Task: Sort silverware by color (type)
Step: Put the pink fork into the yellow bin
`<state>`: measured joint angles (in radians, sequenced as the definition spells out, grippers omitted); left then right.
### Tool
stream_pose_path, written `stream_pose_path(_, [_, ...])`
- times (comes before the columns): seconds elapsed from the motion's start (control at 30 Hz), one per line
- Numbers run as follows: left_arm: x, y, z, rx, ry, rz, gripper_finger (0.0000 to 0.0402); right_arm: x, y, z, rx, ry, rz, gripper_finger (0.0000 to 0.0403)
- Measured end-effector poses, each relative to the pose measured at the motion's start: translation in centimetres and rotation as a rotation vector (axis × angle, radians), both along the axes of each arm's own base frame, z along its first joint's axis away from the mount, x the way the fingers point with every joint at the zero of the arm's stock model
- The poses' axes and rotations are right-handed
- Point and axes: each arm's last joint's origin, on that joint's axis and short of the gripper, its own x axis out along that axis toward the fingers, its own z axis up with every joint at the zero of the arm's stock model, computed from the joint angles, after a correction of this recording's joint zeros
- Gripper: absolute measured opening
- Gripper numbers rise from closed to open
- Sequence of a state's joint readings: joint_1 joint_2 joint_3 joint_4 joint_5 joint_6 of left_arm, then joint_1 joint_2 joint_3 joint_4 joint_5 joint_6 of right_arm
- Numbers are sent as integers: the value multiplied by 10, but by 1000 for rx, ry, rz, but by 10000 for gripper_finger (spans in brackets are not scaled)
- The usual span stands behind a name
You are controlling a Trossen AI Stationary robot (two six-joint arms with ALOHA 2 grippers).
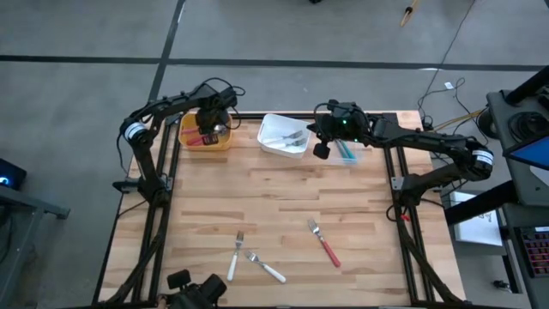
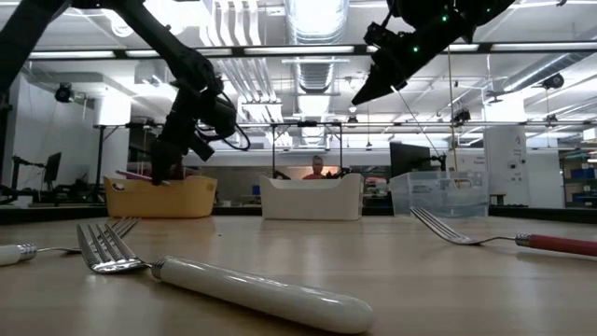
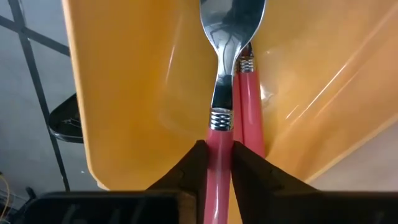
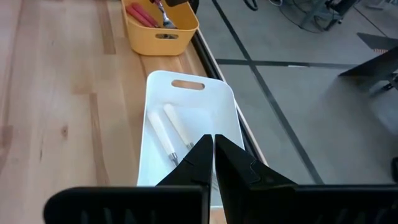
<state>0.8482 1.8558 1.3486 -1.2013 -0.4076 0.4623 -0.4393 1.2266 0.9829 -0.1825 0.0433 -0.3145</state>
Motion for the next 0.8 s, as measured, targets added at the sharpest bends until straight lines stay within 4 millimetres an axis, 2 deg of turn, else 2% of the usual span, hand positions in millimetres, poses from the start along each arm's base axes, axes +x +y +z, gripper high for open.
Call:
stream_pose_path(0.23, [0, 0, -2, -4, 4, 0, 89, 0, 0, -1, 8, -3, -4, 9])
stream_pose_path(0.5, [1, -4, 8, 43, -46, 66, 100, 0, 1, -5, 143, -56, -66, 9])
stream_pose_path(0.63, [4, -14, 23, 20, -225, 152, 96, -1, 5, -13, 283, -87, -72, 9])
stream_pose_path(0.8, [16, -40, 43, 62, -526, 83, 82, 5, 20, -14, 407, -102, -70, 9])
